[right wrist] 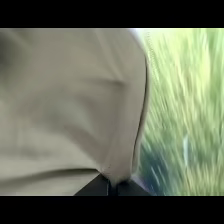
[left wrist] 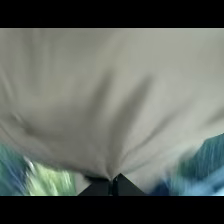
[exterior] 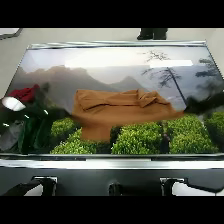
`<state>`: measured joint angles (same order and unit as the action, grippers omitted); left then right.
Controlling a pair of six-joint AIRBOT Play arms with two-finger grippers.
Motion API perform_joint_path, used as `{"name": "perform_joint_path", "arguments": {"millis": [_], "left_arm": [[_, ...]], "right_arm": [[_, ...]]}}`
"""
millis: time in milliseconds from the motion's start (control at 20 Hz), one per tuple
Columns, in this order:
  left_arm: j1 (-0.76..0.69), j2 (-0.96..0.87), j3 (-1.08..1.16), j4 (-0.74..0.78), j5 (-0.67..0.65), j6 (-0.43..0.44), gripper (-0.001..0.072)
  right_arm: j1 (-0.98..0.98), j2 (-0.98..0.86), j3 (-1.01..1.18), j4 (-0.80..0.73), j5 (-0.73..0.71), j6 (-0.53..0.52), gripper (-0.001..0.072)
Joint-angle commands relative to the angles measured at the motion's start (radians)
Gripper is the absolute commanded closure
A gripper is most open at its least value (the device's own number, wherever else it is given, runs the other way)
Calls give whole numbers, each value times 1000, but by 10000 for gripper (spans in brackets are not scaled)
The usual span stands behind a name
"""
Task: Fold the shirts.
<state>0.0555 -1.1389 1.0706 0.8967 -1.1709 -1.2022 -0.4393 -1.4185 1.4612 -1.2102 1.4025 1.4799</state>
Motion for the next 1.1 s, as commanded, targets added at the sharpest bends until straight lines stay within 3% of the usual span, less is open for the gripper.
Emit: {"name": "perform_joint_path", "arguments": {"millis": [0, 100, 200, 400, 550, 700, 800, 950, 1050], "left_arm": [[19, 140, 473, 147, -26, -120, 680], [37, 199, 786, 193, 5, -170, 680], [38, 246, 986, 238, 34, -223, 680], [38, 347, 1022, 239, 38, -266, 680], [38, 349, 1015, 241, 48, -265, 681], [38, 295, 1015, 241, 66, -264, 680], [38, 222, 997, 242, 40, -264, 681], [36, 56, 863, 241, -46, -264, 680], [36, -73, 728, 241, -89, -252, 680]], "right_arm": [[2, 213, 299, 111, -179, -40, 666], [2, 366, 467, 79, -345, -51, 666], [2, 494, 547, 41, -396, 5, 667], [2, 659, 549, -69, -342, 53, 666], [2, 679, 549, -128, -312, 97, 666], [2, 617, 549, -130, -242, 116, 667], [2, 515, 548, -114, -106, 117, 668], [3, 261, 538, 11, 171, 90, 668], [58, 81, 483, -40, 265, 85, 669]]}}
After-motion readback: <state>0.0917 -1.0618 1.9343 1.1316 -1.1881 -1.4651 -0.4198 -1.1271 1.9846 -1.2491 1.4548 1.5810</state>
